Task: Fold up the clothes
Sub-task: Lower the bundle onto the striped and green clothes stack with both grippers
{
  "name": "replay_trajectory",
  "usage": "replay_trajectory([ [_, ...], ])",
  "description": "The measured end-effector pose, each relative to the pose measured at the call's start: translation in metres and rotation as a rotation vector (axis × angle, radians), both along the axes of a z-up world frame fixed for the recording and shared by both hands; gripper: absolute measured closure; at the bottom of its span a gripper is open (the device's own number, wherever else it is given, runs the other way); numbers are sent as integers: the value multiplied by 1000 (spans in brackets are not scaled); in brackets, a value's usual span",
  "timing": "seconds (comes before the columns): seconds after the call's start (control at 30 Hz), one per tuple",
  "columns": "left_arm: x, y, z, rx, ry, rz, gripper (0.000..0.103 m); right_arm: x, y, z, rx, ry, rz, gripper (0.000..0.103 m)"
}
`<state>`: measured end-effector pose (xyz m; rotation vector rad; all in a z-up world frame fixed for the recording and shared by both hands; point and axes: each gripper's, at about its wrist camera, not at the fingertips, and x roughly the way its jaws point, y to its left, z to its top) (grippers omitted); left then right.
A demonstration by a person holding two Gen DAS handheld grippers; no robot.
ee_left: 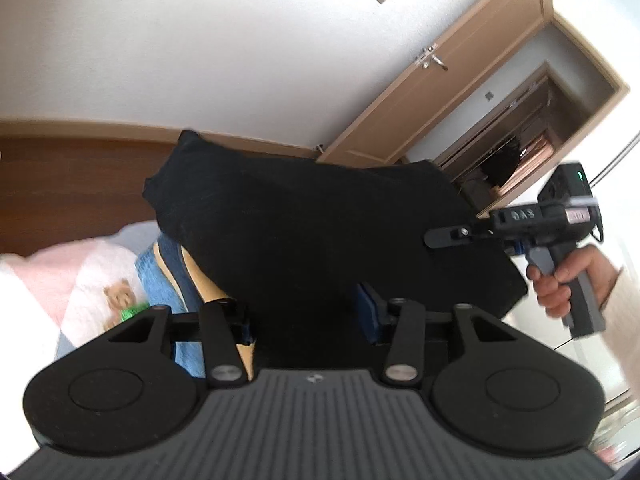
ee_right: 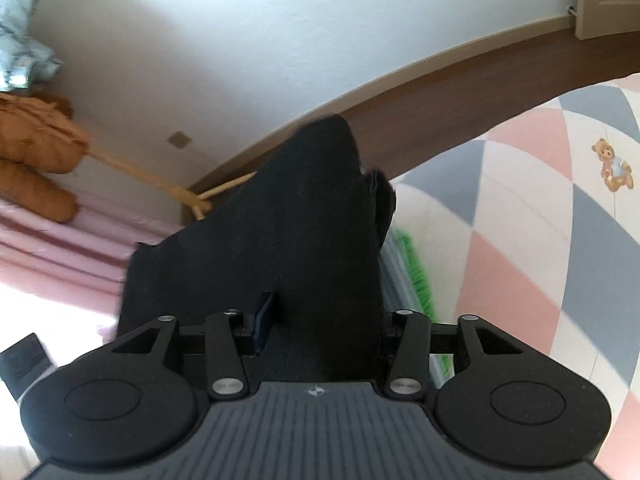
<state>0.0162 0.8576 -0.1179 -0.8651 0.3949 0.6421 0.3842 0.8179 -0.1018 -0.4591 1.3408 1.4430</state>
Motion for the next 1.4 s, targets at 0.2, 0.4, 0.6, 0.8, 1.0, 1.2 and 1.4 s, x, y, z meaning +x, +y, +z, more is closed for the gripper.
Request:
replay_trajectory([
  [0.2, 0, 8, -12, 18, 12, -59, 52, 7, -19, -12, 151, -116, -151, 28],
  [0.4, -21, -3, 19, 123, 94, -126, 67, -18, -82, 33, 406, -470, -381, 31],
  [0.6, -16, -37, 38, 382, 196, -189, 74, -93, -153, 12, 584, -594, -371, 44],
  [0.8, -27, -52, 38, 497, 209, -70, 85, -117, -148, -35, 583, -627, -346, 54],
  [1.0, -12, -49, 43, 571, 158, -215, 84, -102, -135, -40, 599, -626, -400, 54],
  [1.2, 22, -41, -20, 515, 227, -274, 83, -75, -120, -84, 487, -547, -421, 54],
  [1.4, 30, -49, -11, 536, 234, -279, 84, -60, -107, -46, 383, -490, -422, 53],
])
